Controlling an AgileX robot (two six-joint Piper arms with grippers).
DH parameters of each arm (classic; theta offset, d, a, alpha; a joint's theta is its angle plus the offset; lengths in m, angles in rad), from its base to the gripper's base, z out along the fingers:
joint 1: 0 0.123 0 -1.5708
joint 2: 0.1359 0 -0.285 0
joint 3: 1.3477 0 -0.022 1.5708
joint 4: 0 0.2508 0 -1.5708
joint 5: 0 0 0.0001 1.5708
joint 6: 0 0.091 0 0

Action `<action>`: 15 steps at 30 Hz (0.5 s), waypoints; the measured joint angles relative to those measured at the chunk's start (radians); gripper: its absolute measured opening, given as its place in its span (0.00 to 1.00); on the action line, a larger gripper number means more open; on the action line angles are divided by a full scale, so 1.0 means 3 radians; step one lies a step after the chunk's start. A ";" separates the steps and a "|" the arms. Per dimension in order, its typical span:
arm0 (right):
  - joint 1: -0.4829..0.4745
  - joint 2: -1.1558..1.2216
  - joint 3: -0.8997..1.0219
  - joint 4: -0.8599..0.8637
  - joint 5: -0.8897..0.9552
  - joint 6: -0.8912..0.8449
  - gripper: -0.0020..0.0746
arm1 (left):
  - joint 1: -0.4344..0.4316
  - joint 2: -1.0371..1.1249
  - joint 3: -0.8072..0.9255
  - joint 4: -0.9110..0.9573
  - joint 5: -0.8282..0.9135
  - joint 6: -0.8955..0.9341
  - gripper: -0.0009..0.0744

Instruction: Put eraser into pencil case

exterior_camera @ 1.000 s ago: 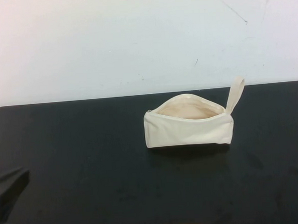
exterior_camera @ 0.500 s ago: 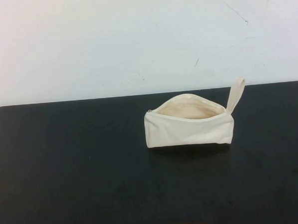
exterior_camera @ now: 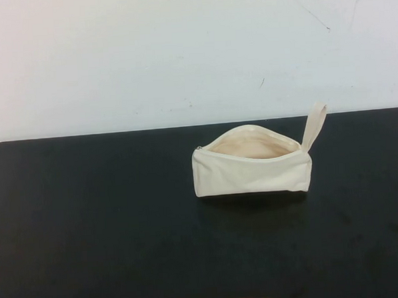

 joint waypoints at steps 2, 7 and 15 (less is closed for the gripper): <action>0.0000 0.0000 0.0000 0.0000 0.0000 0.0000 0.02 | 0.0000 0.0000 0.0000 0.0000 0.0000 0.0023 0.01; 0.0000 0.0000 0.0000 0.0000 0.0000 0.0000 0.02 | 0.0000 -0.0004 0.0000 0.0000 0.0005 0.0056 0.01; 0.0000 0.0000 0.0000 0.0000 0.0000 0.0000 0.02 | 0.0000 -0.0004 0.0000 0.0000 0.0005 0.0065 0.01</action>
